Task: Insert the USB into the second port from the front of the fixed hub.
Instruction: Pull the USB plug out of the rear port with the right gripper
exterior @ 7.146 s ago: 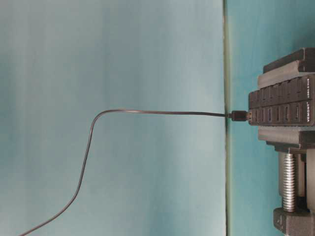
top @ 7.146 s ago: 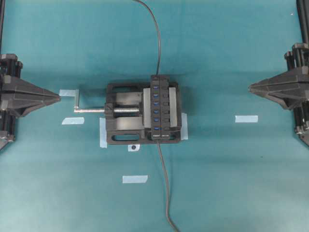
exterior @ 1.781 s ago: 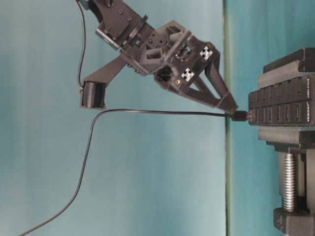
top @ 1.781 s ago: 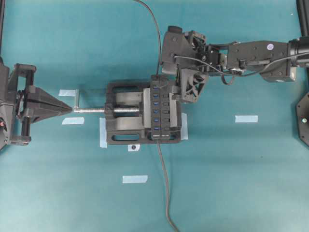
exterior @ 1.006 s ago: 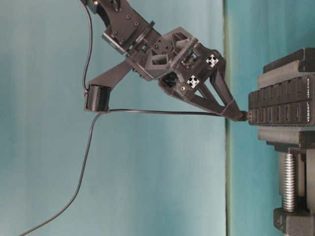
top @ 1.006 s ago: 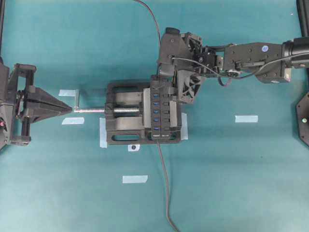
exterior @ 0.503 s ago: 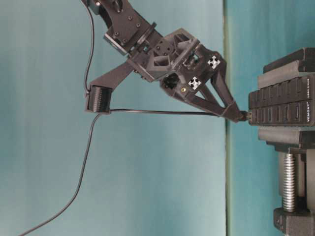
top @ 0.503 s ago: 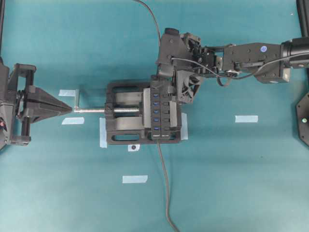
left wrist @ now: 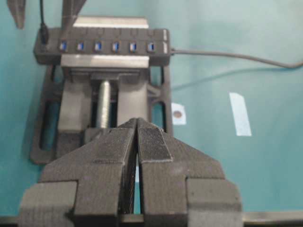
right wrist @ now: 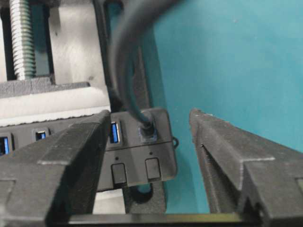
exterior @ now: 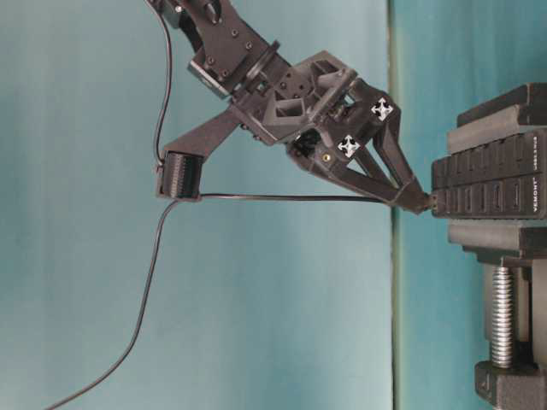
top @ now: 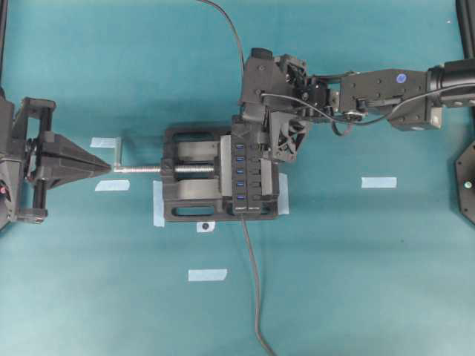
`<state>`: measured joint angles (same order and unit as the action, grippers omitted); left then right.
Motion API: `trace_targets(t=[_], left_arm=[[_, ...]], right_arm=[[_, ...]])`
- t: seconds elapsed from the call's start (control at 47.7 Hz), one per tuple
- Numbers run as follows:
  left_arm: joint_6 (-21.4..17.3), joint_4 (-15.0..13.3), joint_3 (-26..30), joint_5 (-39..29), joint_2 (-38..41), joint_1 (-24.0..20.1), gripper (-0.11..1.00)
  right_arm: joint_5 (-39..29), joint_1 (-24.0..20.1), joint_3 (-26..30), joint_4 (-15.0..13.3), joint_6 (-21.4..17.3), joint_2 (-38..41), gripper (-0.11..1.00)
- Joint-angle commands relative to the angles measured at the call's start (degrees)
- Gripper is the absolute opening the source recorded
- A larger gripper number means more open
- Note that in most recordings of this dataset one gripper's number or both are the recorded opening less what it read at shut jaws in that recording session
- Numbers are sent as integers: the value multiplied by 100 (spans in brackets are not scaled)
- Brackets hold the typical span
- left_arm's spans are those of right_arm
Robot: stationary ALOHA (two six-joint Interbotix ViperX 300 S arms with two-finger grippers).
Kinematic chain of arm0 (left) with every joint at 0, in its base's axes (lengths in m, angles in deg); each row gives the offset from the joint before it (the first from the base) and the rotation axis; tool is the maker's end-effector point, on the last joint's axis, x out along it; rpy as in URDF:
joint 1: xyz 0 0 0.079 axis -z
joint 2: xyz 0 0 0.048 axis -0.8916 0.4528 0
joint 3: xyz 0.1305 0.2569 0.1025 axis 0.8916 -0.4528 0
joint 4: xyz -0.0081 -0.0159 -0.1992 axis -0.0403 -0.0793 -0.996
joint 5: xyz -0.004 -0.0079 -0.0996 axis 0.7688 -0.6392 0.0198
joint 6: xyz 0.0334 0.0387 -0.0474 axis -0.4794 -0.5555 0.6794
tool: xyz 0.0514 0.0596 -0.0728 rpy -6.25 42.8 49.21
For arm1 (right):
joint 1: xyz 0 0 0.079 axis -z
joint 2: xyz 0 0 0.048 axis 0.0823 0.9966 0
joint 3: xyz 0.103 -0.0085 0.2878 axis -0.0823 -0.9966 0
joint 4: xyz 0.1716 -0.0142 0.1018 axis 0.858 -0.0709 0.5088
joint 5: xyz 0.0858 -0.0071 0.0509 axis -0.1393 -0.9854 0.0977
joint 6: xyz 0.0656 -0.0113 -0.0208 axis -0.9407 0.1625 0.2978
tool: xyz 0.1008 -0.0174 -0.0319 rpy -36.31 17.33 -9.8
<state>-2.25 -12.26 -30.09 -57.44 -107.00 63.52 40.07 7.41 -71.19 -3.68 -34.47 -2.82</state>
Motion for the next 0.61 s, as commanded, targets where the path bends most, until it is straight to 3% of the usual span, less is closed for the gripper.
trace_targets(t=[0.0,0.356,0.587], left_arm=[[9,9,141,35,26,9,0],[9,0,149,26,35,9,0],[9,0,149,26,35,9,0]], right_arm=[[44,-35,149,9,-9,-88,64],[35,-53,141,9,-9,-97,14],[18,-62,141,9,-18,-97,8]])
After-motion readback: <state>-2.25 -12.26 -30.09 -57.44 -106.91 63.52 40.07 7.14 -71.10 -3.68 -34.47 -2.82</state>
